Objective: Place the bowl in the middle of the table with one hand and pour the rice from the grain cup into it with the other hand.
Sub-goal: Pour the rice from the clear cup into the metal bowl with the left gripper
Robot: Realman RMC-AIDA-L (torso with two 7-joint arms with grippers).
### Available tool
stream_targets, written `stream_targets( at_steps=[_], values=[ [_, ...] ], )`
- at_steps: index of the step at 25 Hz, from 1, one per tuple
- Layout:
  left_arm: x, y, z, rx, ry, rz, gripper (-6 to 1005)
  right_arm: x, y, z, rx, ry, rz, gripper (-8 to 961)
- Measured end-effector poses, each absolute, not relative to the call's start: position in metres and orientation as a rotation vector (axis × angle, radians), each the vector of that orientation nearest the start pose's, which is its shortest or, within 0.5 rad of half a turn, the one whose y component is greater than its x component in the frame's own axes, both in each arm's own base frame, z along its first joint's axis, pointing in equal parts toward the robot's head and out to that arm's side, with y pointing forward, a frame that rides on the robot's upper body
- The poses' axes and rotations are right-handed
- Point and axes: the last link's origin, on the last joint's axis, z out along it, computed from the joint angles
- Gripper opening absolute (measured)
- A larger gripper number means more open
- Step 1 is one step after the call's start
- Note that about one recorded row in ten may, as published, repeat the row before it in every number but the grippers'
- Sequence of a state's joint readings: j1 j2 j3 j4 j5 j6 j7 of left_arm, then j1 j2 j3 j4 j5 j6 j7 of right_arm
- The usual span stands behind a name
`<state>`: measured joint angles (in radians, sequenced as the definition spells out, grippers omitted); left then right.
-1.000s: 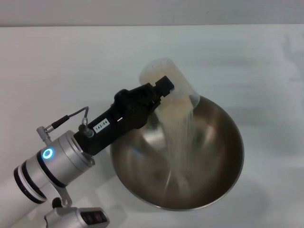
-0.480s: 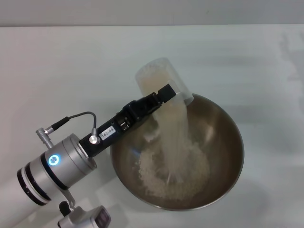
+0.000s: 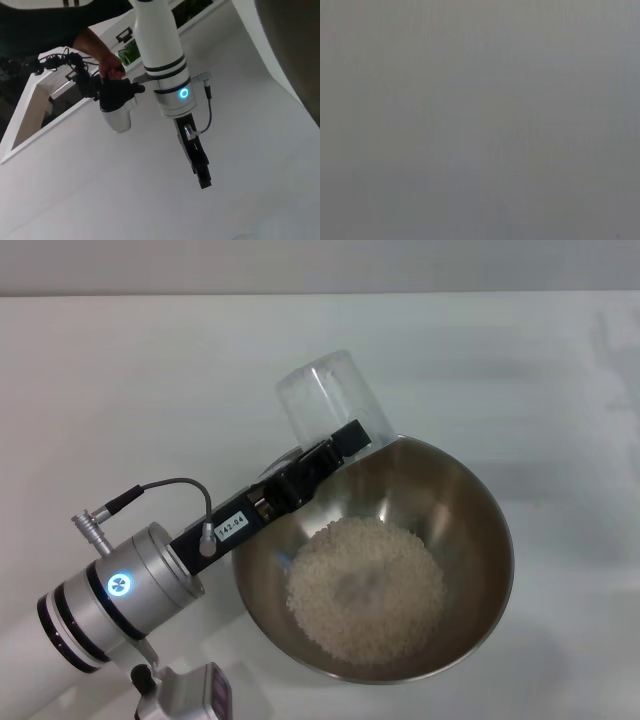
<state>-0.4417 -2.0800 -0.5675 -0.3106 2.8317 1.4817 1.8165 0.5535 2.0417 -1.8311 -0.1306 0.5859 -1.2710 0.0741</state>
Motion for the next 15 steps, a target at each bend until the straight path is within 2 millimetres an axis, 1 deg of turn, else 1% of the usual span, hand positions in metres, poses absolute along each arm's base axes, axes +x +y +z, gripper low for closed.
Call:
stream_targets(
  at_steps=[15],
  values=[
    [-0.2138,0.2579,-0.0924,-1.087,1.714,0.004,43,0.3030,0.3740,0.0490,-1.397,0.314,0.759,477]
  ],
)
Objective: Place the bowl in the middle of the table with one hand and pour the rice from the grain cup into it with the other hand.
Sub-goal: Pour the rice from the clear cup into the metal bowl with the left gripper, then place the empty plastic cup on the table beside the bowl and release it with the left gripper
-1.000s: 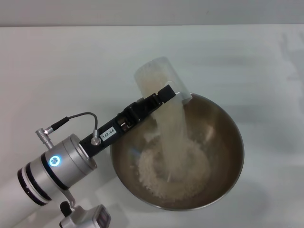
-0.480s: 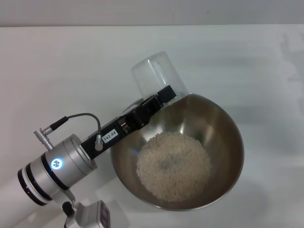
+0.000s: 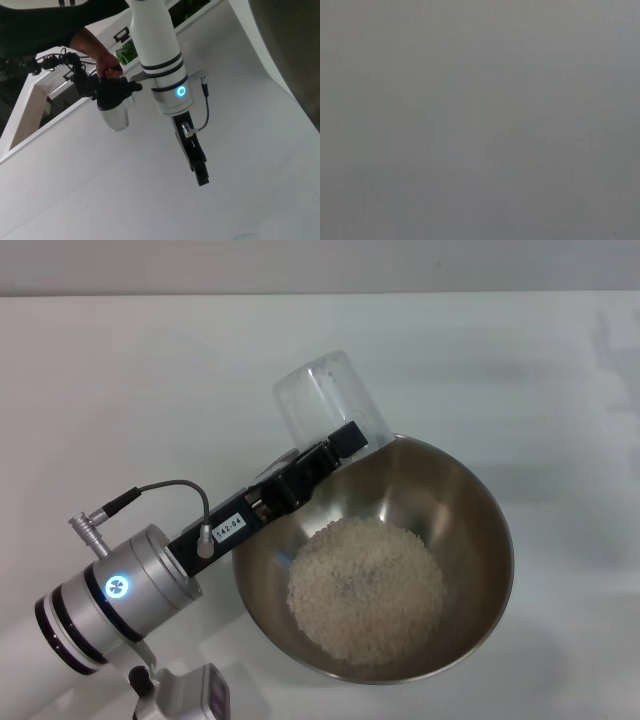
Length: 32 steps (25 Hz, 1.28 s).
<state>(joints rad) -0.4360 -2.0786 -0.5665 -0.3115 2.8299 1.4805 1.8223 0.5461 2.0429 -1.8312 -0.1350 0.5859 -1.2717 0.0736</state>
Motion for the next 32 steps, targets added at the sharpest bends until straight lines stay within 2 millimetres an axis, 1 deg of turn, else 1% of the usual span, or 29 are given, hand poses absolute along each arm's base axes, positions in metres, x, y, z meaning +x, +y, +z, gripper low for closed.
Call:
stream_targets(
  at_steps=[2,4,5,8,10,11,12,13,14,15,16,17,18,19,20,21,22,25,26,27,28,29,31,32],
  values=[
    [-0.214,0.258,-0.092,-1.093,1.709,0.005,44,0.303,0.374,0.049,-1.397,0.314,0.760,477],
    [-0.215,0.259,-0.091,-1.125,1.682,-0.011,44,0.303,0.374,0.049,-1.397,0.314,0.761,478],
    [-0.216,0.259,-0.090,-1.169,1.646,-0.038,44,0.302,0.374,0.049,-1.397,0.314,0.762,478],
    [-0.216,0.260,-0.090,-1.187,1.630,-0.049,45,0.301,0.375,0.048,-1.395,0.316,0.765,478],
    [-0.218,0.262,-0.086,-1.321,1.500,-0.136,46,0.301,0.375,0.047,-1.394,0.318,0.767,478],
    [-0.218,0.262,-0.086,-1.321,1.500,-0.136,46,0.301,0.375,0.047,-1.394,0.319,0.768,477],
    [-0.219,0.263,-0.085,-1.368,1.454,-0.169,46,0.300,0.375,0.046,-1.393,0.320,0.769,477],
    [-0.222,0.264,-0.084,-1.451,1.363,-0.225,46,0.300,0.375,0.046,-1.393,0.321,0.769,477],
    [-0.223,0.264,-0.083,-1.478,1.332,-0.244,46,0.300,0.375,0.046,-1.393,0.321,0.770,477],
    [-0.225,0.266,-0.082,-1.535,1.262,-0.283,47,0.300,0.375,0.046,-1.393,0.321,0.770,477],
    [-0.225,0.266,-0.082,-1.535,1.262,-0.283,47,0.300,0.375,0.046,-1.393,0.321,0.771,477],
    [-0.226,0.267,-0.081,-1.572,1.212,-0.307,47,0.299,0.375,0.046,-1.393,0.322,0.773,477],
    [-0.233,0.275,-0.076,-1.706,0.977,-0.393,47,0.299,0.375,0.045,-1.393,0.324,0.777,477],
    [-0.234,0.277,-0.075,-1.721,0.945,-0.401,48,0.298,0.375,0.045,-1.393,0.326,0.779,477],
    [-0.237,0.281,-0.073,-1.761,0.851,-0.426,48,0.298,0.375,0.044,-1.393,0.328,0.782,478],
    [-0.237,0.281,-0.073,-1.761,0.851,-0.426,48,0.297,0.376,0.043,-1.393,0.329,0.786,478],
    [-0.244,0.291,-0.069,-1.830,0.649,-0.473,48,0.295,0.376,0.042,-1.393,0.329,0.791,478],
    [-0.251,0.301,-0.063,-1.869,0.434,-0.525,49,0.291,0.376,0.042,-1.388,0.325,0.814,478],
    [-0.251,0.301,-0.063,-1.869,0.434,-0.525,49,0.290,0.375,0.041,-1.387,0.324,0.821,478],
    [-0.258,0.307,-0.060,-1.880,0.292,-0.552,49,0.289,0.375,0.040,-1.386,0.324,0.827,478],
    [-0.261,0.310,-0.059,-1.884,0.216,-0.563,50,0.287,0.375,0.039,-1.385,0.325,0.835,477],
    [-0.269,0.314,-0.057,-1.887,0.098,-0.571,50,0.286,0.375,0.039,-1.384,0.325,0.839,477],
    [-0.273,0.316,-0.057,-1.889,0.036,-0.569,50,0.284,0.375,0.038,-1.383,0.324,0.848,477],
    [-0.280,0.319,-0.058,-1.896,-0.040,-0.554,50,0.283,0.375,0.038,-1.382,0.323,0.852,477]
  ],
)
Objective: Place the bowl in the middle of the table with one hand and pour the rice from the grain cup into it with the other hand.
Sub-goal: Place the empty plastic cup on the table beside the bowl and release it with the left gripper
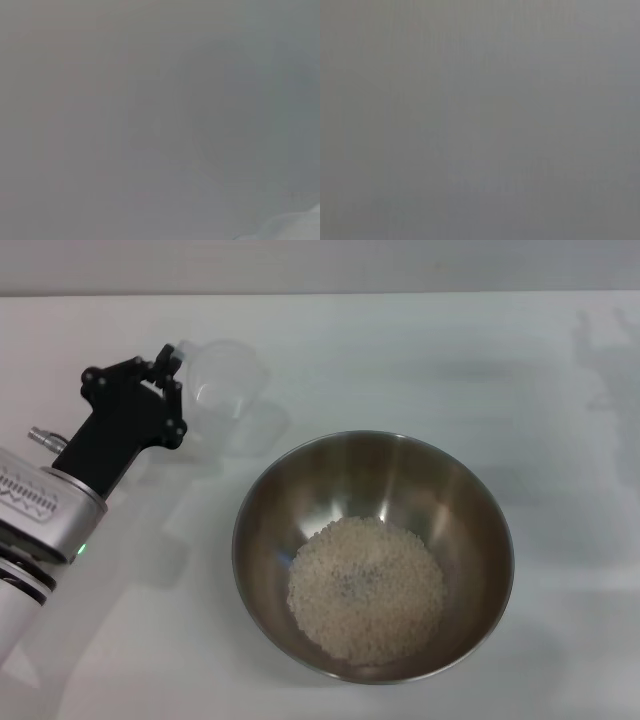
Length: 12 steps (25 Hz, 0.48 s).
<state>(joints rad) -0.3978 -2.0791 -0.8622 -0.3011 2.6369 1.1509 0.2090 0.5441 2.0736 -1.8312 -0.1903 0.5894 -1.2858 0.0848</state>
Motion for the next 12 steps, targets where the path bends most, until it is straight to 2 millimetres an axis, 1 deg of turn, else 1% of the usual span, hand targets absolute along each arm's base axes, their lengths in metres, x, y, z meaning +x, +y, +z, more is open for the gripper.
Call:
stream_targets(
  at_steps=[2,4,6,12],
  values=[
    [-0.286,0.320,-0.060,-1.902,-0.106,-0.534,51,0.282,0.376,0.038,-1.381,0.322,0.859,477],
    [-0.295,0.322,-0.062,-1.908,-0.209,-0.505,51,0.281,0.376,0.038,-1.380,0.320,0.864,477],
    [-0.300,0.323,-0.065,-1.911,-0.270,-0.492,52,0.280,0.376,0.038,-1.380,0.320,0.868,478],
    [-0.307,0.324,-0.066,-1.899,-0.389,-0.503,53,0.280,0.377,0.038,-1.383,0.328,0.873,478]
  ],
)
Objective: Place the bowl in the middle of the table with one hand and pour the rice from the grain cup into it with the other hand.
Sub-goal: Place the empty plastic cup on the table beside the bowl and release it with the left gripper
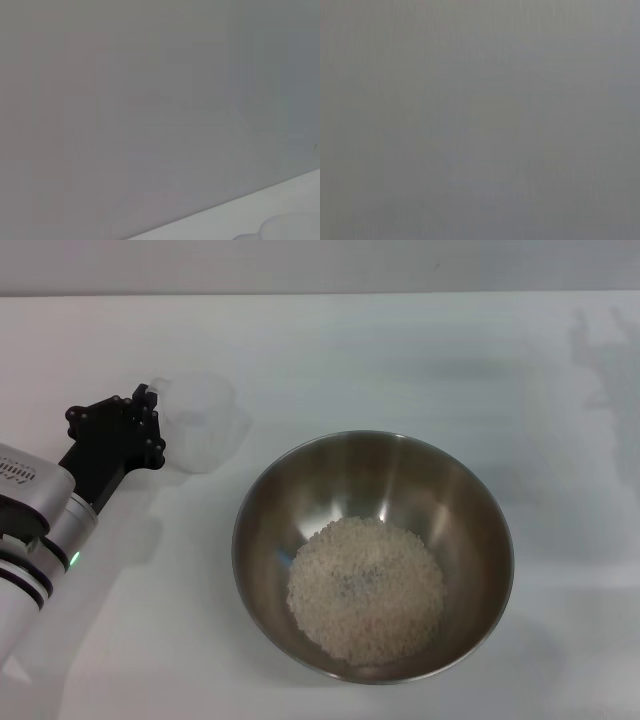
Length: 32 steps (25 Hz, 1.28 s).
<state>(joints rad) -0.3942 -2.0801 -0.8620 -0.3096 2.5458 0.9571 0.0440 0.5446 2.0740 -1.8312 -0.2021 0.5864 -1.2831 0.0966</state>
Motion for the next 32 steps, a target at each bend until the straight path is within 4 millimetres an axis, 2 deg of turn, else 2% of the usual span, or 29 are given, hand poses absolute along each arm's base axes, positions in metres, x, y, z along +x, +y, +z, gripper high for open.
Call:
stream_targets(
  at_steps=[17,26,29,30,32],
  values=[
    [-0.319,0.315,-0.070,-1.909,-0.452,-0.459,57,0.277,0.378,0.038,-1.386,0.320,0.880,478],
    [-0.324,0.308,-0.066,-1.889,-0.452,-0.472,309,0.277,0.380,0.039,-1.387,0.319,0.875,477],
    [-0.334,0.293,-0.061,-1.856,-0.464,-0.482,376,0.278,0.380,0.040,-1.385,0.318,0.875,477],
    [-0.334,0.293,-0.061,-1.856,-0.464,-0.482,378,0.279,0.379,0.040,-1.385,0.320,0.873,477],
    [-0.337,0.280,-0.057,-1.824,-0.460,-0.510,383,0.280,0.379,0.040,-1.385,0.324,0.867,477]
  ],
)
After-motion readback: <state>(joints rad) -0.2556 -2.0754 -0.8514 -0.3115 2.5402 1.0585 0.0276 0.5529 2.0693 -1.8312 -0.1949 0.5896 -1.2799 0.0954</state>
